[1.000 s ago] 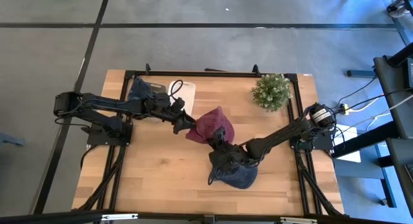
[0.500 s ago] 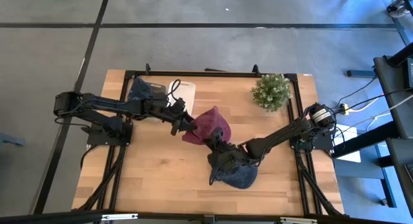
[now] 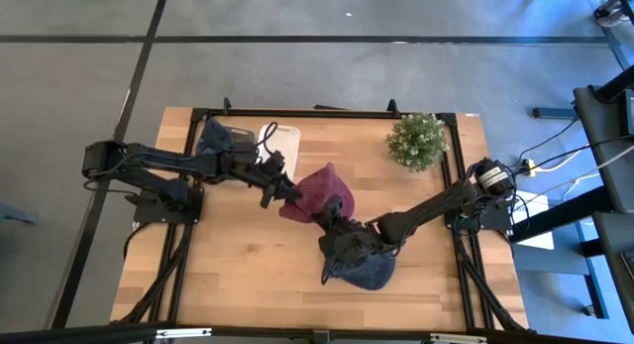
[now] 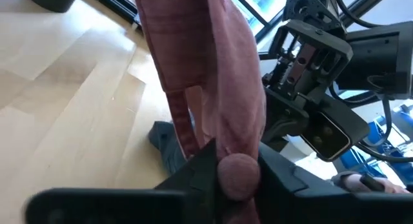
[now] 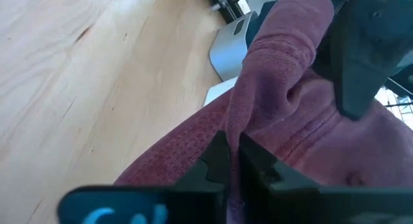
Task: Pick & Place hat
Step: Put the red cap into the white bin
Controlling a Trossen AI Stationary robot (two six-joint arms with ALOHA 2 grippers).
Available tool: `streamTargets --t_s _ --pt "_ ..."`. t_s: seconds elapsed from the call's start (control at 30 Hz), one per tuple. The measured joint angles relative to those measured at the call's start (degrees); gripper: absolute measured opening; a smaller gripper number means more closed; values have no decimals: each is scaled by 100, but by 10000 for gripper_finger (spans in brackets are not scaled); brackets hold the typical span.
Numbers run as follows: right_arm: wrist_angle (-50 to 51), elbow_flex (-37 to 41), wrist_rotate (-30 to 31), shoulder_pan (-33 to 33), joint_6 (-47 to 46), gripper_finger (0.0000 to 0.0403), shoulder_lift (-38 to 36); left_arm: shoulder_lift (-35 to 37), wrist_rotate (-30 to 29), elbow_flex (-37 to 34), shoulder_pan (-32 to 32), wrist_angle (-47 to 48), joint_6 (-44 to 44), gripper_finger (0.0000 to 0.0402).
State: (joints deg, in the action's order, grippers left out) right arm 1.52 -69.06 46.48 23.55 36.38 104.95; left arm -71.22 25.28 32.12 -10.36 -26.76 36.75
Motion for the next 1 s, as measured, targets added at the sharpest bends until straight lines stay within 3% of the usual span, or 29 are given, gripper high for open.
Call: streamTargets --t_s 0.07,0.2,0.3,0.47,0.63,0.73,0.9,1.0 --pt "32 0 -134 -2 -38 36 -4 -1 0 0 -46 0 -71 43" --pt "42 0 -482 -3 -12 81 -4 -2 5 0 -135 -1 -196 42" --pt "59 0 -387 4 -150 116 -4 -2 -4 -2 -224 15 -167 42" --pt "140 0 1323 140 -294 168 -4 255 15 14 -507 110 81 42" --pt "763 0 2575 285 -692 188 -4 821 36 421 -835 1012 34 42" --pt "1841 0 2736 291 -1694 187 -40 1119 -7 878 -1076 2101 -352 42" --pt "4527 4 1577 241 -4984 166 -293 1339 -440 1664 -1464 3633 -1109 42" --pt "5888 11 1523 245 -6643 154 -343 1301 -561 1990 -1754 4385 -1419 42"
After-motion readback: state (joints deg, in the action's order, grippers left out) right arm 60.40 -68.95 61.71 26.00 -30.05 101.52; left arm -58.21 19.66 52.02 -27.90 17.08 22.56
